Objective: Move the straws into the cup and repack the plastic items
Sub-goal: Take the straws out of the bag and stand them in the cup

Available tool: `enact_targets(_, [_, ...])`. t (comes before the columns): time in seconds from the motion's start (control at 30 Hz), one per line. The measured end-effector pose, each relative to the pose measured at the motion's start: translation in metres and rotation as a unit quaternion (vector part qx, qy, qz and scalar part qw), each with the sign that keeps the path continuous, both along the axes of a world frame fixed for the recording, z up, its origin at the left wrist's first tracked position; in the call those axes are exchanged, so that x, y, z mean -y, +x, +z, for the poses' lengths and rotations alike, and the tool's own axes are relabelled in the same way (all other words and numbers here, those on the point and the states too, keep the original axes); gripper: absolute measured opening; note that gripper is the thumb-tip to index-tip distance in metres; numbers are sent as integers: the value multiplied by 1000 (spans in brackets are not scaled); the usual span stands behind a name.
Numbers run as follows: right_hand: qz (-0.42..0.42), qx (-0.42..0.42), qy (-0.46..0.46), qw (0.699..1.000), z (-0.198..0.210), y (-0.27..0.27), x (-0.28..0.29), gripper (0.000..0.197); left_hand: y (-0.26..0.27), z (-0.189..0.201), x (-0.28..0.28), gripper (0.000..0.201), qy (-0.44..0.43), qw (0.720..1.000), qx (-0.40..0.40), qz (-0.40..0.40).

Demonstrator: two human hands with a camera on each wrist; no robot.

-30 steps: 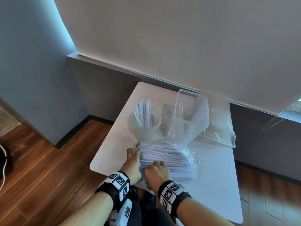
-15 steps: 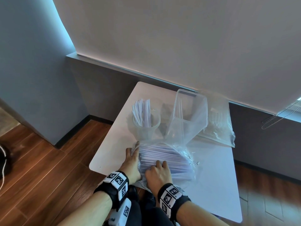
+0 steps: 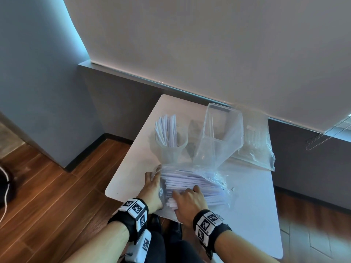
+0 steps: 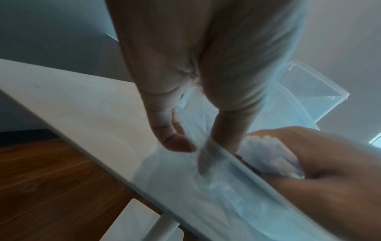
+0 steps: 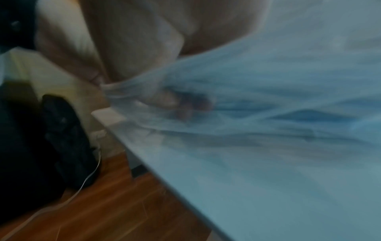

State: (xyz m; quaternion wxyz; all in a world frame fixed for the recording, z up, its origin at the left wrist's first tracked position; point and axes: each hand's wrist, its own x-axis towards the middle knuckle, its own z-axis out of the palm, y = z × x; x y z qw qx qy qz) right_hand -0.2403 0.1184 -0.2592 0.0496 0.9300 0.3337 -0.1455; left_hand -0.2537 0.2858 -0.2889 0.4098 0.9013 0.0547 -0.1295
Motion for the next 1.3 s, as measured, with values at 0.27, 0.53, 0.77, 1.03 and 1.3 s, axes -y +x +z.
enact_targets(0.27, [-17,49,130,990,24,22,19,38,3,-2,3,116,-3,1000,-8,16])
enact_targets(0.53, [-203,-81,469,856,95,31,32,34,4,-1,2,120,2,1000,-1,14])
enact_targets(0.77, [-268,-135,424,855,57,17,42,24,7,-2,7,122,0,1000,-17,24])
enact_targets(1.03, [-208,-105,484,843,163,84,17,45,2,-2,8,130,2,1000,-20,10])
enact_targets(1.3, [-165,19,468,868,214,177,-55,41,10,-2,-1,131,5,1000,-17,21])
